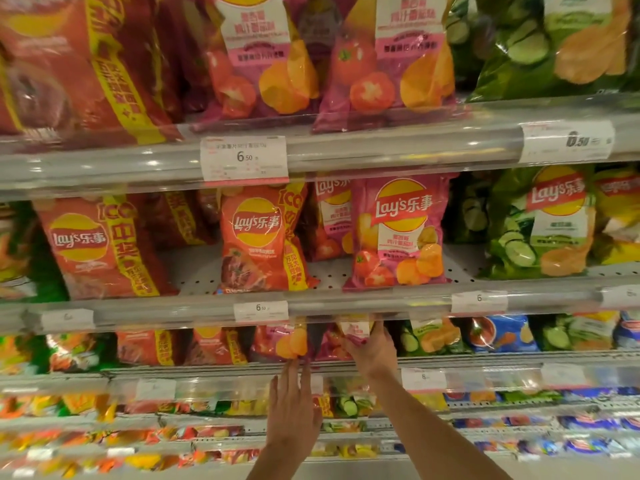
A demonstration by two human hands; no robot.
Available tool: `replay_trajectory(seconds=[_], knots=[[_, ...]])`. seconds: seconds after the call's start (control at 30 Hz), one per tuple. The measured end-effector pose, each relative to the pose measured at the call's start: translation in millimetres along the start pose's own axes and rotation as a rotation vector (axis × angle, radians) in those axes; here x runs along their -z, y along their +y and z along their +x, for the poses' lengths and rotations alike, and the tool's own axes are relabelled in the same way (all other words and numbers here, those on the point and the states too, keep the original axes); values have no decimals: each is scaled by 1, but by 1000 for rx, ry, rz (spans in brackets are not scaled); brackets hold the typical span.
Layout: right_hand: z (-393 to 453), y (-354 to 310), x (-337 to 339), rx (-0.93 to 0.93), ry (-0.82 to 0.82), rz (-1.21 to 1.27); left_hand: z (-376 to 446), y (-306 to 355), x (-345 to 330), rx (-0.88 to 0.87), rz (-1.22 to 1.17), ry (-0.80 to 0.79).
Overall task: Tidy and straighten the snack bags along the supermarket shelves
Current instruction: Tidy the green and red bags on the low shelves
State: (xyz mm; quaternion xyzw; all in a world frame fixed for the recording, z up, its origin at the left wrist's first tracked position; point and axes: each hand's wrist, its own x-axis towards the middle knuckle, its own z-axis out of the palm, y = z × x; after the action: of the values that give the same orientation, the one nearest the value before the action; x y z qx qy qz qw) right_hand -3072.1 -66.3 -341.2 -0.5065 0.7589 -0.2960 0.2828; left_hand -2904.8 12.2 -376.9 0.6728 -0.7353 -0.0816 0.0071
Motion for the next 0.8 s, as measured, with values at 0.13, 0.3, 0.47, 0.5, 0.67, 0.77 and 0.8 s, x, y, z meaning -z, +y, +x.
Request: replay_trajectory(seconds=[0.13,0.3,0.47,0.5,0.67,0.77,0.8], knots=[[3,-1,-4,-14,-65,-165,2,-1,3,-1,-10,0],[4,5,-6,-18,-120,-227,3,1,1,26,-45,25],[-4,19,2,47,-118,-178,4,15,-6,120,-78,102],[-6,22,6,64,-113,-153,4,21,-6,145,-88,115],[-21,54,37,198,-91,16,3,67,-12,92,-254,269],[-22,83,71,158,-68,171,9,113,-17,-5,-402,332],[-21,95,85,126,-53,234,12,132,-16,-16,-464,322]])
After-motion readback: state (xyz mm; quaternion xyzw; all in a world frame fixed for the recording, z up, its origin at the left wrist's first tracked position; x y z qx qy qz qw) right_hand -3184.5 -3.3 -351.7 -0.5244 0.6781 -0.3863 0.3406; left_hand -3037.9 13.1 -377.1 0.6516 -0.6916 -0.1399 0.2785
